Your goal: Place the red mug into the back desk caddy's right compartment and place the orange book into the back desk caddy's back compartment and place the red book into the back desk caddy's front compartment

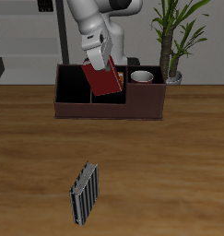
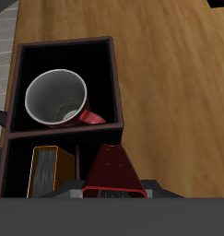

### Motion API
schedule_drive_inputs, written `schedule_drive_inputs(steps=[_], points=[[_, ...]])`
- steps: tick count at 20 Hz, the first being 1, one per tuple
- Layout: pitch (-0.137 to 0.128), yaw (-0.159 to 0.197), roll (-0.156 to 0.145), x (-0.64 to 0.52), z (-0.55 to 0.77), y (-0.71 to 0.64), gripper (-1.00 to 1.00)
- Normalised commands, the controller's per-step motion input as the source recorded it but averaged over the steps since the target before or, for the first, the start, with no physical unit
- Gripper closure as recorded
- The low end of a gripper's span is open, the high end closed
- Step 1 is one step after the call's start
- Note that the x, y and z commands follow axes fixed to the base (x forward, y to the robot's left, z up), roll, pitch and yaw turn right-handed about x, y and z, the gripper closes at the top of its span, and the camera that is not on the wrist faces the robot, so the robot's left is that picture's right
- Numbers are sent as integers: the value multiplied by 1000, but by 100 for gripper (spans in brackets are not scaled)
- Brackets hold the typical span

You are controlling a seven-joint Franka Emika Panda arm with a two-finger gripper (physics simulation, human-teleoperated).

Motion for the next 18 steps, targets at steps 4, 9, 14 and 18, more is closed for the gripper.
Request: schedule_drive_inputs(steps=[4,9,14,18], points=[[18,9,20,19,-73,97,100],[27,-1,18,39,-7,76,100],[97,-43,21,20,-172,110,100],[82,-69,-21,27,-26,8,100]])
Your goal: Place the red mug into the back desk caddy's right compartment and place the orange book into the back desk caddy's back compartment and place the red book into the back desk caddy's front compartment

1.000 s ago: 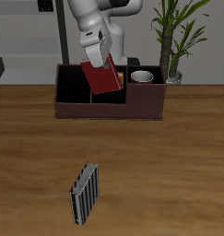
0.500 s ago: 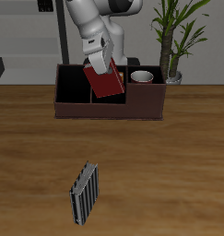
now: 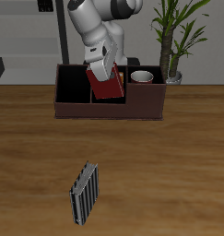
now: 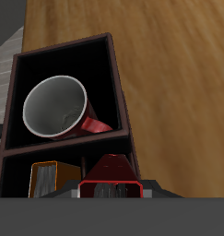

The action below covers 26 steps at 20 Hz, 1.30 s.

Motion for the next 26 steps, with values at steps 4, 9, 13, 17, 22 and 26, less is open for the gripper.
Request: schedule_drive_inputs(steps=[4,9,13,17,22,26], points=[[102,-61,22,81,-78,101,100],[82,-46,11,-208,-168,84,100],[70,-11,11,-175,-245,75,100],[102,-25,-4,-142,-288,-3,100],[136,-23,-18,-75,-401,-102,100],[80,-49,-18,-75,-224,-100,-100]])
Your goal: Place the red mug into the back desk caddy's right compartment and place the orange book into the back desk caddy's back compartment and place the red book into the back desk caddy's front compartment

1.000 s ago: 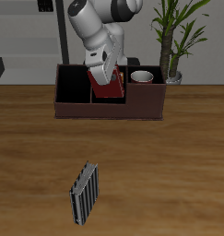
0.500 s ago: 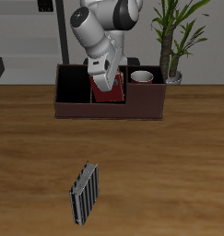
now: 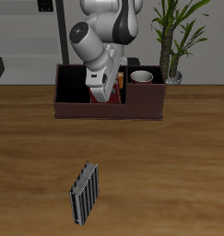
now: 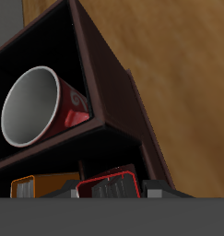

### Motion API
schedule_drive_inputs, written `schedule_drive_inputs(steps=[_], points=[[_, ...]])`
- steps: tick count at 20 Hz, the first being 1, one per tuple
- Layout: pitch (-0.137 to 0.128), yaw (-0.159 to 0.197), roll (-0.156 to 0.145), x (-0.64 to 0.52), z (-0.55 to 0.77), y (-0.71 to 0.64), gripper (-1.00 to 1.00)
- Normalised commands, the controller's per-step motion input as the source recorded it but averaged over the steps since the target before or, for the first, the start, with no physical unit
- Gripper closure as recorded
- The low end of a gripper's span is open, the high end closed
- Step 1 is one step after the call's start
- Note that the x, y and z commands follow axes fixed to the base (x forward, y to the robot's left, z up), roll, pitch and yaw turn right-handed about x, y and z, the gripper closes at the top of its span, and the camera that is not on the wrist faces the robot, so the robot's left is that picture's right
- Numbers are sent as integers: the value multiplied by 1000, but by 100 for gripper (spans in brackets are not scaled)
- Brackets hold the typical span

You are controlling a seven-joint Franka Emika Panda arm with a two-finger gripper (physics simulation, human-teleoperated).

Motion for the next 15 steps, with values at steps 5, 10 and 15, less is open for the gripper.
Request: schedule_drive_inputs(steps=[5,10,15], points=[[50,-13,0,-76,-211,-36,-100],[4,-23,24,-36,93,77,-100],[-38,-119,28,-61,527,103,-100]])
